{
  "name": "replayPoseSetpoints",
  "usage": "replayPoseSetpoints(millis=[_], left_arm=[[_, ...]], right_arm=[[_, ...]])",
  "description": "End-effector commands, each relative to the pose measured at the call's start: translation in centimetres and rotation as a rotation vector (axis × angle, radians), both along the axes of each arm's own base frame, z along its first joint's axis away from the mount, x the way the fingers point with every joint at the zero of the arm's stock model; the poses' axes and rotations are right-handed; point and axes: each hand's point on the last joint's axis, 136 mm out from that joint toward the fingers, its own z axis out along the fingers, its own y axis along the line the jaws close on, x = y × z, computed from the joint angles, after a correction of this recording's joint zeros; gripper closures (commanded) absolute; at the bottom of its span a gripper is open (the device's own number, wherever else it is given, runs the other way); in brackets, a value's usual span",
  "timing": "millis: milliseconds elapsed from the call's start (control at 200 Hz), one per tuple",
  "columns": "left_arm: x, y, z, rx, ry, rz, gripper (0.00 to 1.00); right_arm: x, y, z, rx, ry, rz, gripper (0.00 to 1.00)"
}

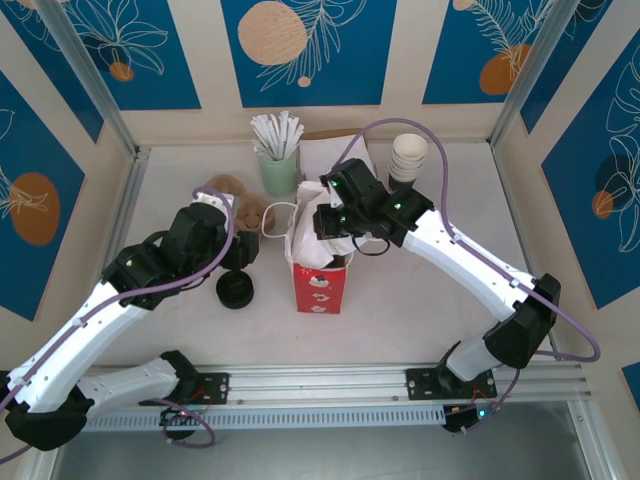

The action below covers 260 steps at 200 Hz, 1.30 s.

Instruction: Pack the takeout coffee

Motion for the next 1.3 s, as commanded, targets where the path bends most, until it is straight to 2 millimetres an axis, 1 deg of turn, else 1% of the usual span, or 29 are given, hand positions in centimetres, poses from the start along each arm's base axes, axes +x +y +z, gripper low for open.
replayPoseSetpoints(millis=[0,60,300,565,655,705,750,795,865,965,1135,1295], left_arm=[[0.1,0.1,-0.1,-0.001,-0.007,0.016,0.33],[0.1,0.0,-0.2,-0.001,-0.004,0.015,0.33],[0.2,-0.2,-0.5,-0.003,0.002,0.013,0.33],[0.3,-0.3,-0.8,-0.002,0.008,0.014,0.33],[0.4,-0.4,-0.8,-0.003,0.008,0.013,0.33],[0.4,-0.4,-0.9,-0.002,0.010,0.013,0.33],[0.4,-0.4,-0.9,-0.003,0.011,0.012,0.33],[0.4,-0.5,-1.0,-0.001,0.013,0.012,0.33],[0.5,-0.6,-1.0,0.001,0.014,0.011,0.33],[0.6,-0.6,-0.9,0.000,0.014,0.012,0.33],[0.8,-0.8,-0.8,0.000,0.010,0.012,0.33],[1.0,-1.0,-0.8,0.002,0.012,0.009,0.33]], right_arm=[[-0.1,1.2,1.9,0.145,-0.006,0.015,1.00],[0.0,1.2,1.5,0.137,-0.006,0.018,1.00],[0.7,1.3,-1.2,0.043,0.004,0.002,1.00],[1.6,0.6,-3.7,-0.109,-0.033,-0.035,1.00],[1.7,0.6,-4.3,-0.132,-0.032,-0.035,1.00],[1.7,0.6,-4.3,-0.136,-0.033,-0.033,0.94],[1.8,0.6,-3.9,-0.135,-0.040,-0.033,0.87],[1.8,0.7,-3.4,-0.131,-0.049,-0.026,0.82],[1.7,0.9,-2.0,-0.107,-0.071,-0.009,0.72],[1.5,1.1,0.3,-0.081,-0.111,0.014,0.64],[0.9,1.3,3.6,-0.031,-0.169,0.045,0.59],[0.7,0.9,5.6,-0.011,-0.217,0.054,0.58]])
